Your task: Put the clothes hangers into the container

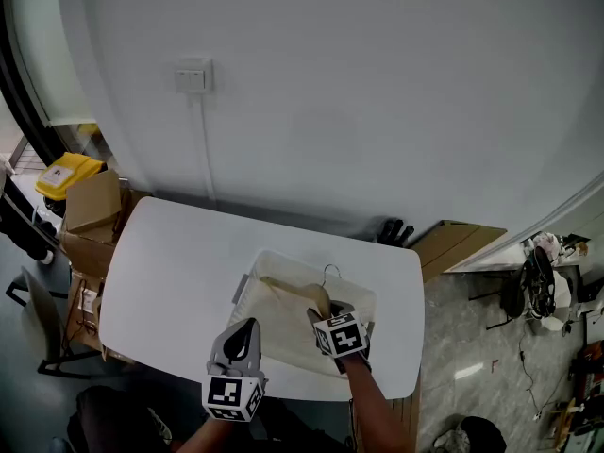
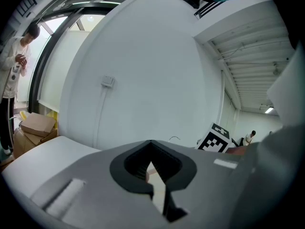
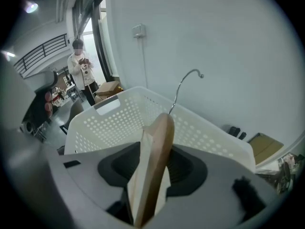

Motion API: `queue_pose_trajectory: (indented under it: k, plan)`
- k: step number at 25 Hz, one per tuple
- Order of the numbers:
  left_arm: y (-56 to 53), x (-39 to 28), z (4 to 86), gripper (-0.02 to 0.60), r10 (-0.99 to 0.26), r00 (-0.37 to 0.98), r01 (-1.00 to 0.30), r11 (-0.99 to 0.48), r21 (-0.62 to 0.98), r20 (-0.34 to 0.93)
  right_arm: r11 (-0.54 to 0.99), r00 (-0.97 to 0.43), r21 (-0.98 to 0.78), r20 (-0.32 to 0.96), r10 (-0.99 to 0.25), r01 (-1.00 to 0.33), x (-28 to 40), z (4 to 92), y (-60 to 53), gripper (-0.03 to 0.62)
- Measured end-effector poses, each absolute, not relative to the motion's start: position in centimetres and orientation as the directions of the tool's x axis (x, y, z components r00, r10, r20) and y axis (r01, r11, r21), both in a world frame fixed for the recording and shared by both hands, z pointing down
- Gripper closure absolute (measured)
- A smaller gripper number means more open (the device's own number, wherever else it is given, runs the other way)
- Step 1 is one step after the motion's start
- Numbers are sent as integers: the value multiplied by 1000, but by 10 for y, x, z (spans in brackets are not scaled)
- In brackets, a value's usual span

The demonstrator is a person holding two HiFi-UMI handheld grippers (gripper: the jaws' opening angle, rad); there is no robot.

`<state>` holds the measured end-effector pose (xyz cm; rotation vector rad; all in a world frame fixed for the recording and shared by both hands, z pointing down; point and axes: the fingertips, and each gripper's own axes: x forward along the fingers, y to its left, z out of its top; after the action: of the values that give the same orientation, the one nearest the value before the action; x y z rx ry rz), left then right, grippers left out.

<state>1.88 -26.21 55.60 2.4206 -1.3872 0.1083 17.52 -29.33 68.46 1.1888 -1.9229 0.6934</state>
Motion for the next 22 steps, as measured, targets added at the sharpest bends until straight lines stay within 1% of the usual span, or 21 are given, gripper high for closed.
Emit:
queue_pose_trajectory:
  k: [8, 19, 22]
  plan:
    - [-264, 18, 556, 578, -817, 527, -844, -469, 260, 234, 396, -241, -32, 836, -493, -918, 184, 688, -294, 404]
    - [-266, 21, 555, 578, -807, 545, -831, -485, 272, 226, 358, -126, 77, 851, -510, -931, 206, 687, -293, 372]
    - [-267, 22, 557, 578, -804, 549, -829, -488, 274, 227, 356, -119, 87, 847, -518, -931, 210, 685, -294, 364]
